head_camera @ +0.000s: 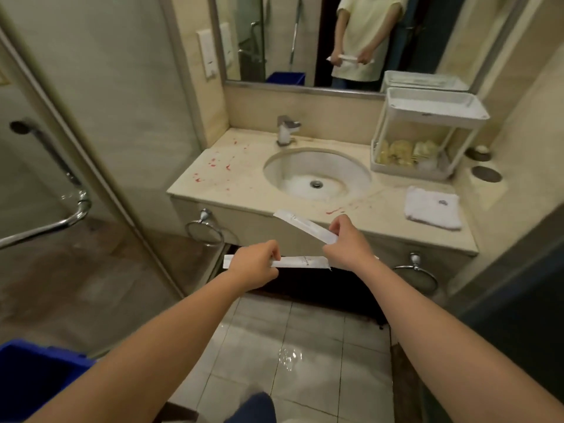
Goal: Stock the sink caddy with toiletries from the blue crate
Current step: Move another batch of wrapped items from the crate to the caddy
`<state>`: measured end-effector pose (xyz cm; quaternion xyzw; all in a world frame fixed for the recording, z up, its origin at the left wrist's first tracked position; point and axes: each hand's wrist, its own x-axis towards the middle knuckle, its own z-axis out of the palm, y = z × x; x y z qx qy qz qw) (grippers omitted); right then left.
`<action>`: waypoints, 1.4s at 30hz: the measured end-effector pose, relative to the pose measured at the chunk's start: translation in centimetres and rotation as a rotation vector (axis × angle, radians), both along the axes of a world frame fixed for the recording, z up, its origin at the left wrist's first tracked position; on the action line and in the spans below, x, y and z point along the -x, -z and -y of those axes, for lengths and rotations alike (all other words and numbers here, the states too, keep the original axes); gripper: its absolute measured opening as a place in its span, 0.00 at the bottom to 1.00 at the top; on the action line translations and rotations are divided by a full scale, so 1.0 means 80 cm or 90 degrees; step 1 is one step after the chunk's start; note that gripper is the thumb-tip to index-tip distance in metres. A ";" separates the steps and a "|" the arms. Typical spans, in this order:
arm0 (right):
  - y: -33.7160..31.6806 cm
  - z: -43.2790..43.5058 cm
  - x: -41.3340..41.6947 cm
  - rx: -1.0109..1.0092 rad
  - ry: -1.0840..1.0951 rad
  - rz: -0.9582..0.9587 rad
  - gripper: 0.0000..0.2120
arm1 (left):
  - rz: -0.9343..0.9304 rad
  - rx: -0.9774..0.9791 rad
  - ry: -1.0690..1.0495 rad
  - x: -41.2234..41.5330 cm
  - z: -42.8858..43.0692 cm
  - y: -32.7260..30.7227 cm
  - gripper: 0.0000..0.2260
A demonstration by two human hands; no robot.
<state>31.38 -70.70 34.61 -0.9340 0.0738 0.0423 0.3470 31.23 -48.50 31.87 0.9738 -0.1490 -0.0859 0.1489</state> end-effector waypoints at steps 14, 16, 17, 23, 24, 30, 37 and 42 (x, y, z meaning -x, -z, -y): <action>-0.071 0.126 -0.109 0.007 0.133 0.058 0.11 | 0.108 0.049 0.182 -0.176 0.127 -0.068 0.10; -0.082 0.140 -0.132 0.013 0.146 0.065 0.11 | 0.122 0.051 0.196 -0.207 0.146 -0.078 0.09; -0.088 0.147 -0.144 0.016 0.154 0.069 0.10 | 0.127 0.054 0.203 -0.224 0.155 -0.083 0.09; -0.123 0.187 -0.214 0.050 0.207 0.107 0.10 | 0.172 0.073 0.256 -0.314 0.206 -0.116 0.08; -0.129 0.194 -0.224 0.056 0.212 0.116 0.10 | 0.180 0.075 0.264 -0.327 0.214 -0.122 0.08; -0.161 0.234 -0.273 0.083 0.227 0.147 0.10 | 0.212 0.112 0.290 -0.390 0.257 -0.152 0.10; -0.180 0.299 -0.337 0.088 0.211 0.165 0.10 | 0.224 0.144 0.285 -0.457 0.314 -0.169 0.10; -0.184 0.358 -0.393 0.090 0.205 0.179 0.10 | 0.233 0.155 0.257 -0.507 0.366 -0.173 0.10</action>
